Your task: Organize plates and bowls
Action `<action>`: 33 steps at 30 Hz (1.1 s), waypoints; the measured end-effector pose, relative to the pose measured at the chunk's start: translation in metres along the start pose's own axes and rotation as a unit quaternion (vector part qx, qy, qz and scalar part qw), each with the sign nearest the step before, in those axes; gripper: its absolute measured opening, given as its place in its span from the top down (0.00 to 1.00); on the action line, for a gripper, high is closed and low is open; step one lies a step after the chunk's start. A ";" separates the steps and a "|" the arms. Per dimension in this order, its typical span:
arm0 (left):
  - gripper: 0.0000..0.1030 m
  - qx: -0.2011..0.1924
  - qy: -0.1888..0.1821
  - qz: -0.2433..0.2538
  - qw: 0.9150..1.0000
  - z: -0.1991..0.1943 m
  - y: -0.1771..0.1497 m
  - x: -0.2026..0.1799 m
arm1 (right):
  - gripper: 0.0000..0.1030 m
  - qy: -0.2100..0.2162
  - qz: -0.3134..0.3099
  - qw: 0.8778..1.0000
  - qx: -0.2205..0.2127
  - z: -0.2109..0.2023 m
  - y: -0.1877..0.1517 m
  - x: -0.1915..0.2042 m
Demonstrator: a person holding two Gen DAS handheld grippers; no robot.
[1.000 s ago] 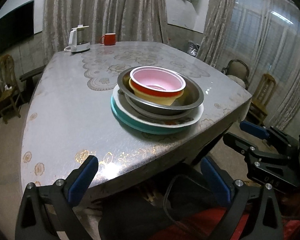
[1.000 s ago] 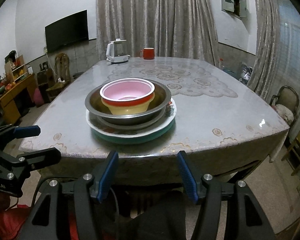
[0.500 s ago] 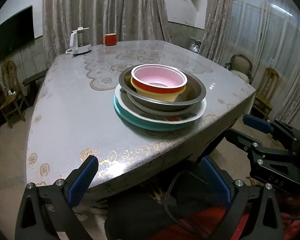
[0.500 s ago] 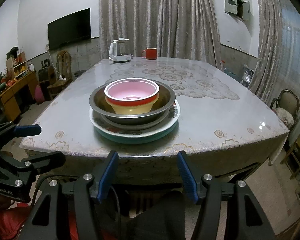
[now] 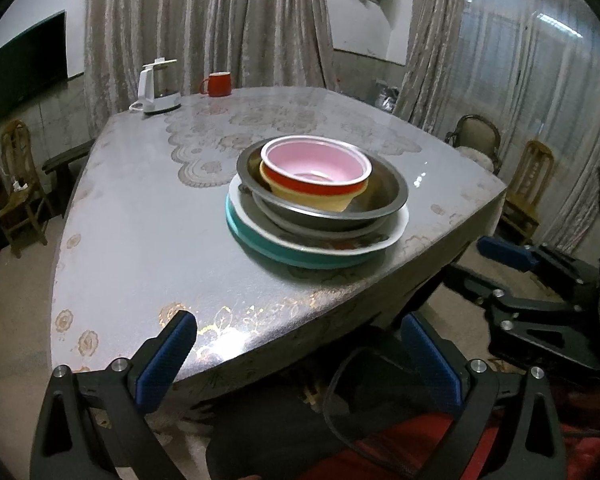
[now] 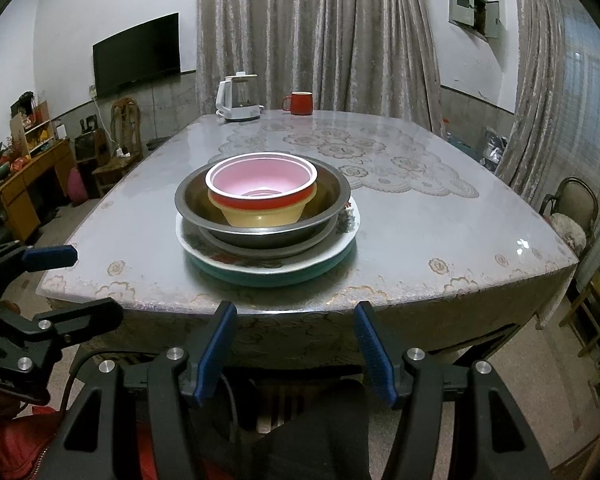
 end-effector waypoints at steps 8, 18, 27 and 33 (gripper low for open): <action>0.00 0.009 0.011 -0.001 1.000 0.005 -0.001 0.001 | 0.41 0.000 0.000 1.000 0.003 0.002 0.000 0.000; 0.01 0.016 0.018 0.007 1.000 0.009 -0.003 0.000 | 0.41 0.000 0.000 1.000 0.007 0.003 -0.001 -0.001; 0.00 0.020 0.019 0.008 1.000 0.011 -0.003 0.000 | 0.41 0.002 0.001 1.000 0.009 0.005 0.000 -0.001; 0.01 0.024 0.021 0.009 0.999 0.013 -0.004 0.000 | 0.41 0.003 0.003 1.000 0.011 0.006 0.000 -0.002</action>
Point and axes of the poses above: each gripper's, at about its wrist camera, not at the fingertips, and z roughly the way its jaws point, x to its left, y to its top, the point moved 7 cm from there along z, roughly the way its jaws point, and after that the axes turned 15 degrees about y, right-handed, at the moved point
